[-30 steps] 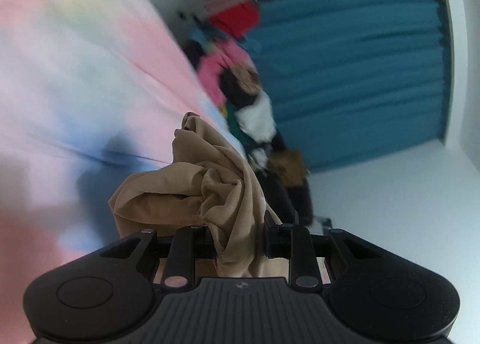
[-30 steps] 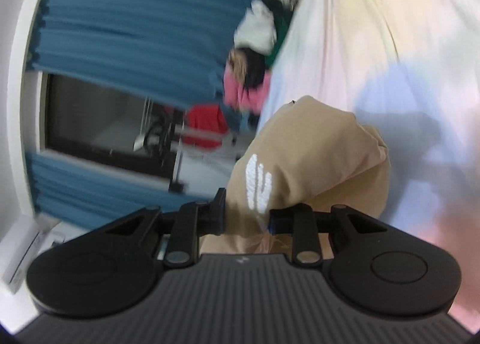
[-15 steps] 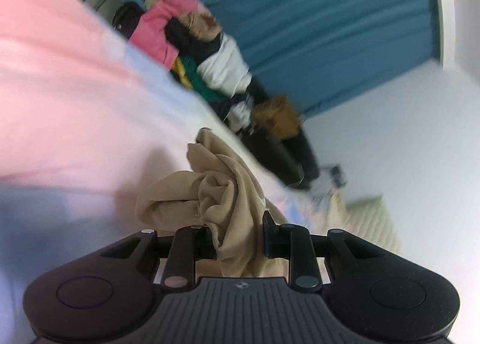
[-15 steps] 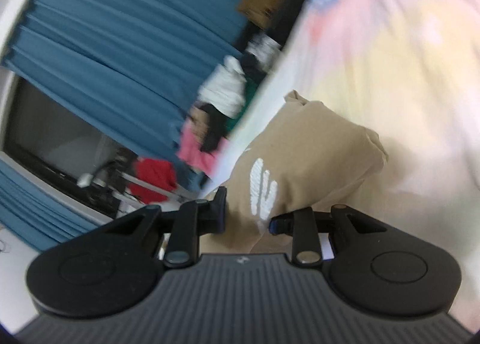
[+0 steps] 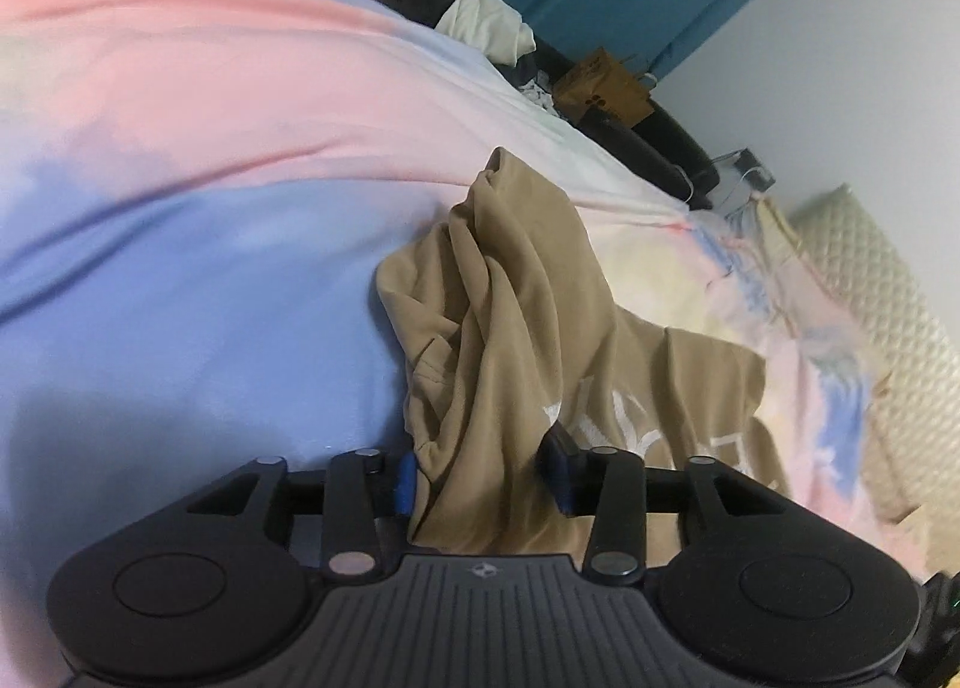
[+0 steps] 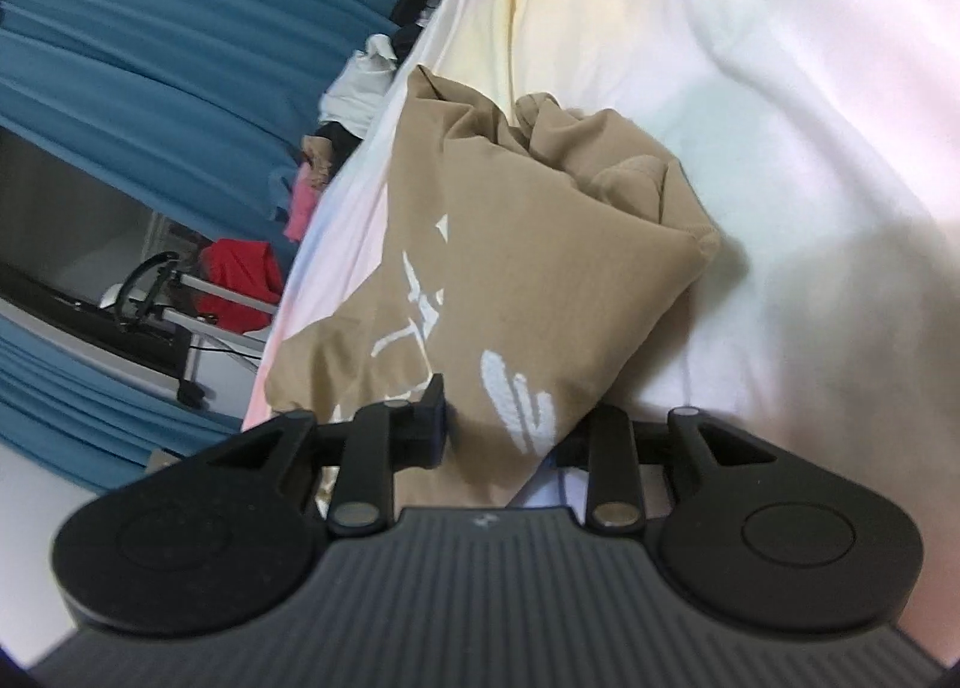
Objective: Fold clothes
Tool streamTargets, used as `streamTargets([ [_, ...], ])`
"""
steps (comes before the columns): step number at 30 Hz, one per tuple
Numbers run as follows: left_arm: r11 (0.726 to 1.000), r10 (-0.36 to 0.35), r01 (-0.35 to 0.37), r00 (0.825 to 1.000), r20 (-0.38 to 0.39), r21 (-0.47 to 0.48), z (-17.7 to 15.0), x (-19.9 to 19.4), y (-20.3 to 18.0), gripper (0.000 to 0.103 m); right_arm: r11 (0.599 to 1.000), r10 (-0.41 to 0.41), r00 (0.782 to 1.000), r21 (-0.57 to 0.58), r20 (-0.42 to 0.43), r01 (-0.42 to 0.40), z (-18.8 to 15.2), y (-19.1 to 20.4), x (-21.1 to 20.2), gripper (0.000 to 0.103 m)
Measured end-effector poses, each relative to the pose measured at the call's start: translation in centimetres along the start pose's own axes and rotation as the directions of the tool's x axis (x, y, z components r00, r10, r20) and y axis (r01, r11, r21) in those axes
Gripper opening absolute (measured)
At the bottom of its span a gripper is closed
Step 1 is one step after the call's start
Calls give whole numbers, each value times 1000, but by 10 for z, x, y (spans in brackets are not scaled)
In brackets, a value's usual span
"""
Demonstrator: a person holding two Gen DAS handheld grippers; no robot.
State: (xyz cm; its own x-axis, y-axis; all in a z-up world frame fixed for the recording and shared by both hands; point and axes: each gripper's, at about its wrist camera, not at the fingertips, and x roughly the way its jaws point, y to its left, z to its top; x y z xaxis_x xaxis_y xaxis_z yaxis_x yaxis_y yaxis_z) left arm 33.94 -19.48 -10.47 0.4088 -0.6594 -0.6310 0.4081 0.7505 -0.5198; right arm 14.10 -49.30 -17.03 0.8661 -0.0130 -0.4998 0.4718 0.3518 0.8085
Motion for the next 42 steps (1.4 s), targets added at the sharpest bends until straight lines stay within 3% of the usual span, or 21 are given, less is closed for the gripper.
streamTargets([
  [1,999,30,-30,1000,-5,24,1,-3,-6,60,1000,-31,999,4,-12,31,2,4,-3,37],
  [3,993,88,-87,996,-12,78,6,-13,-20,87,994,-113,993,-13,-25,113,2,16,-12,45],
  [6,975,154,-151,988,-8,160,8,-42,-43,94,971,-239,969,-34,-65,237,2,33,-30,45],
  [8,968,170,-168,985,5,187,9,-66,-59,97,967,-254,963,-47,-90,251,2,48,-48,45],
  [11,958,174,-182,983,54,223,13,-107,-86,103,967,-229,972,-132,-61,219,-5,73,-84,45],
  [17,902,214,-268,958,190,338,-6,-205,-142,103,911,-168,985,-375,41,171,-31,132,-165,48],
  [21,869,229,-323,934,275,374,-30,-271,-170,103,841,-105,987,-519,120,153,-52,164,-211,86],
  [25,865,211,-337,916,340,371,-60,-337,-182,103,761,-21,987,-638,158,118,-86,178,-251,88],
  [29,868,198,-350,895,401,352,-90,-378,-180,103,716,20,979,-686,202,126,-116,178,-274,88],
  [36,849,216,-408,848,484,335,-129,-404,-163,103,687,67,951,-705,302,176,-155,160,-283,88],
  [42,849,181,-396,841,510,351,-144,-407,-153,103,665,77,930,-713,360,221,-175,141,-268,88],
])
